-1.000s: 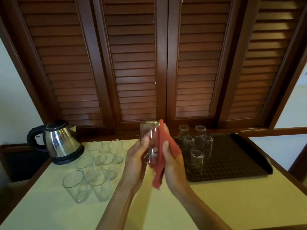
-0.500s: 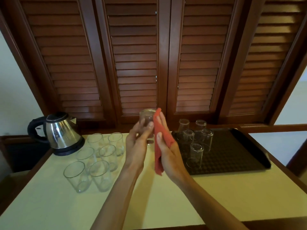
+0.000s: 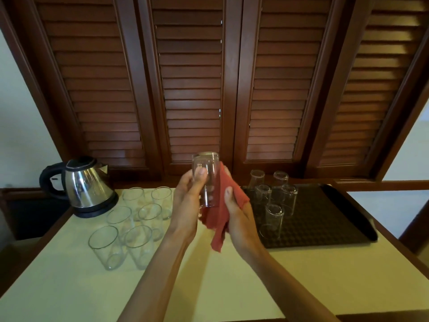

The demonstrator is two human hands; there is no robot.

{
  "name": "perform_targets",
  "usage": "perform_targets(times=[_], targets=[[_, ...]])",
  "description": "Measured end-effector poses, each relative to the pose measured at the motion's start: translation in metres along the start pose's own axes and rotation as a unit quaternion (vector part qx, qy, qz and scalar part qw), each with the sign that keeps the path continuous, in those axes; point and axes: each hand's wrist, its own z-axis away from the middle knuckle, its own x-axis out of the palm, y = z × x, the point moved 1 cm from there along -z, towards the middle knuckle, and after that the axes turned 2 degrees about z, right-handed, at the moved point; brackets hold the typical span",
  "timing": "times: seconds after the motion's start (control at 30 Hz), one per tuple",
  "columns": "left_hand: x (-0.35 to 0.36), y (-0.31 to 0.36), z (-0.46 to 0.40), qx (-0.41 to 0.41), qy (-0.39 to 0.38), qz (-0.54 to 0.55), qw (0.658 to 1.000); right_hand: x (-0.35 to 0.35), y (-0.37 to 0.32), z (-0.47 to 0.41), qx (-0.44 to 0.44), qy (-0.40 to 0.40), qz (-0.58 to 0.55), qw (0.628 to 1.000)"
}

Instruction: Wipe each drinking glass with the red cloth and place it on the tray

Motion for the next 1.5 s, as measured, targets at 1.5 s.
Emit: perform_targets(times=[1.5], targets=[[0.012, -0.004, 0.042, -0.076, -0.051, -0.020, 0.996, 0.001, -0.007, 0.010, -0.048, 0.022, 0.027, 0.998]])
